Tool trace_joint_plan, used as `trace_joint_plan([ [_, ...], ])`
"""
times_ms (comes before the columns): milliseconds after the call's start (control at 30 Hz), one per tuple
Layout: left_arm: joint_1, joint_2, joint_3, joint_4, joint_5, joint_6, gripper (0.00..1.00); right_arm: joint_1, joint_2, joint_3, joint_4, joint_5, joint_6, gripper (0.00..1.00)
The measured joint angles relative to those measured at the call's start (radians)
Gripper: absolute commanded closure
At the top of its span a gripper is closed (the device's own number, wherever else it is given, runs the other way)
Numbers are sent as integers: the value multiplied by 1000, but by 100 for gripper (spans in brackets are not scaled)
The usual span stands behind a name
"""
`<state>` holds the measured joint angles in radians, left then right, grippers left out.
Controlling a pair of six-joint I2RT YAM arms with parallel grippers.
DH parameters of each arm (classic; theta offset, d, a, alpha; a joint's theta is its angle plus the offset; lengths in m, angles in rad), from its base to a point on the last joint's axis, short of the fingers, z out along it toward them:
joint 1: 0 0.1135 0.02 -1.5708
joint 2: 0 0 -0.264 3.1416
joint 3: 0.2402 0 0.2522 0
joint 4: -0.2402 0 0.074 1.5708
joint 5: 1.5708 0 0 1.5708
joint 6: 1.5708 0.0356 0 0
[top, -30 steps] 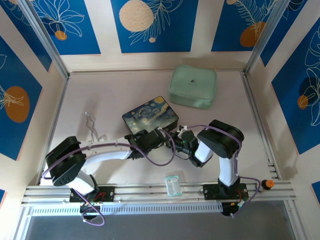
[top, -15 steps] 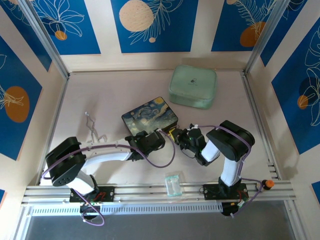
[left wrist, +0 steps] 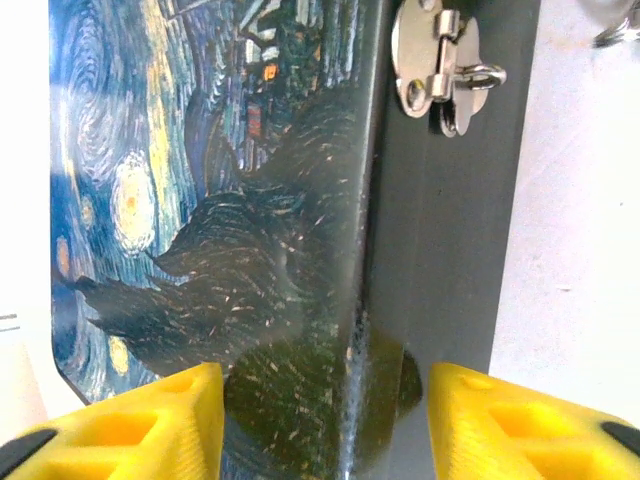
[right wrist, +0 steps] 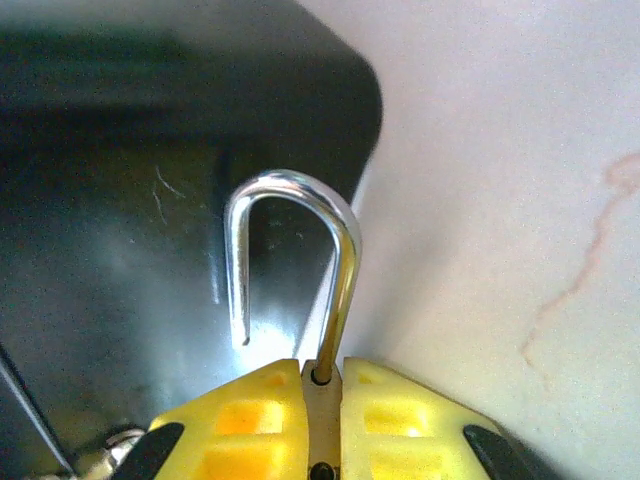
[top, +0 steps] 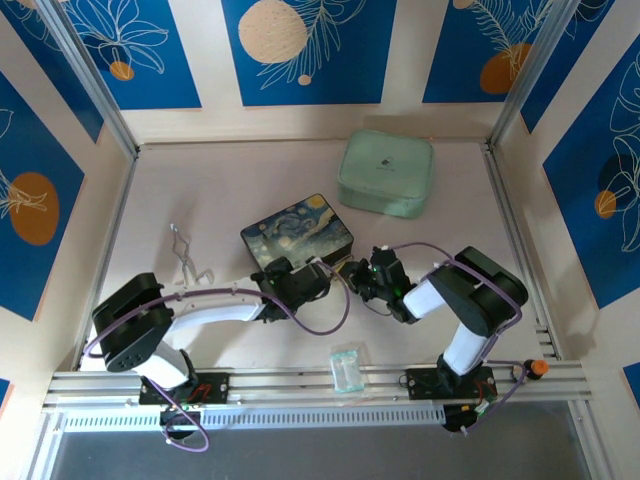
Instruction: Unlock a padlock with a key
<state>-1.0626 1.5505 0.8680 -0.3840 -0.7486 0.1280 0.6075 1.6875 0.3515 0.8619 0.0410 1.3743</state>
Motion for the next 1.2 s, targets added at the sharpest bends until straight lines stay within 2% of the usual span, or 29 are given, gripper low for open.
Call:
trace_joint_plan([
  [67,3,17,2,-36,-19,-26,9,-5,-31,19,-92,-21,-37,100],
  [167,5,28,13,-82,-63,-97,1,-21,-72,72,-262,-58,-104,100],
  [333,14,29,64,-142,-106,-214,1,-51,-177,124,-566,-113,-243,100],
  [433,39,41,106,-175,-100,-280,1,-109,-209,156,-727,-183,-336,100],
  [667,80,66,143,-201,-59,-454,1,-225,-211,258,-1041,-257,-548,100],
  [867,134,47,113,-177,-37,-535,1,-299,-188,329,-1245,-278,-693,100],
  [1033,154,-15,65,-172,-41,-593,1,-344,-185,350,-1343,-277,-767,91],
  [1200,197,-83,-15,-138,-24,-655,1,-345,-185,405,-1445,-201,-813,79],
])
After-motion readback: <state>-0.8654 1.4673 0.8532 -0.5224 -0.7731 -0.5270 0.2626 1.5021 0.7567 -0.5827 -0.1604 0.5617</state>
